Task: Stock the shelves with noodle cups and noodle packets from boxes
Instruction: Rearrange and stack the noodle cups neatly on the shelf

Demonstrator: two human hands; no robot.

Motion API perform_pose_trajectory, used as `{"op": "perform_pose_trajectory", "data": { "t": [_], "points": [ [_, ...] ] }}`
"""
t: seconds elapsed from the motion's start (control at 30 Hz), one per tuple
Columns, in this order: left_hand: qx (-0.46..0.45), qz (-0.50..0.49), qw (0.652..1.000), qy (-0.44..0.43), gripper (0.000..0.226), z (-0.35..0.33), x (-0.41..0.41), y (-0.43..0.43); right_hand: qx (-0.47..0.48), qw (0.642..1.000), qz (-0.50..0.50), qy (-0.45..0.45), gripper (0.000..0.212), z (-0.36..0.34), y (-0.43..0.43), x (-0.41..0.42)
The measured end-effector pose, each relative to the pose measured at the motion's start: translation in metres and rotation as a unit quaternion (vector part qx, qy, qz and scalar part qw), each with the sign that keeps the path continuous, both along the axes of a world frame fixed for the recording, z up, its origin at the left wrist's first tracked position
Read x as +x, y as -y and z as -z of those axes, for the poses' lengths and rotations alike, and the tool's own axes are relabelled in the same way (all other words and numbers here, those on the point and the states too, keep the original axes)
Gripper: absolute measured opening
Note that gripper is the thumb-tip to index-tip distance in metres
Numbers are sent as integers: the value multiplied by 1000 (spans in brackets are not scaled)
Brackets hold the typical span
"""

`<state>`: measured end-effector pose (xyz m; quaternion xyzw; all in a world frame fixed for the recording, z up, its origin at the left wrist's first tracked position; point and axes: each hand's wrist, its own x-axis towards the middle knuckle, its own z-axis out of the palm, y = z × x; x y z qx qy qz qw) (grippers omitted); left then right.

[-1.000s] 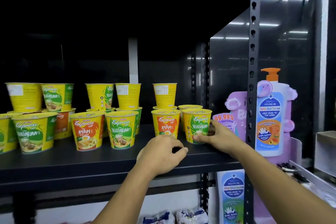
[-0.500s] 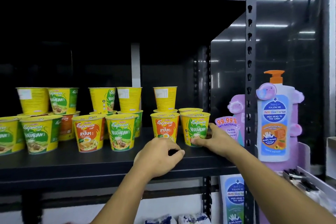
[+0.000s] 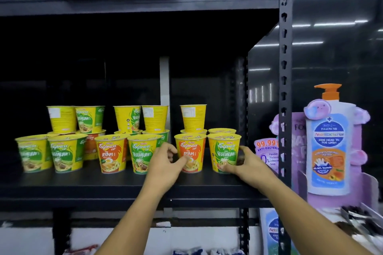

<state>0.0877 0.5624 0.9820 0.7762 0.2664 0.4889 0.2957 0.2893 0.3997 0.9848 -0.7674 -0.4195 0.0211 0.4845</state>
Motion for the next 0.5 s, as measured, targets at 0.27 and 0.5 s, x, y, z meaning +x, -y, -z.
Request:
{"op": "perform_pose_trajectory", "data": {
  "t": [0.27,0.5],
  "points": [
    [-26,69,997,-28,93,-4,1,-4,-11,1000,-15,-3,87,-1,-1,4],
    [-23,100,994,-48,91,-9,7,-14,-20,999,-24,6,69,3,-5,6]
  ]
}}
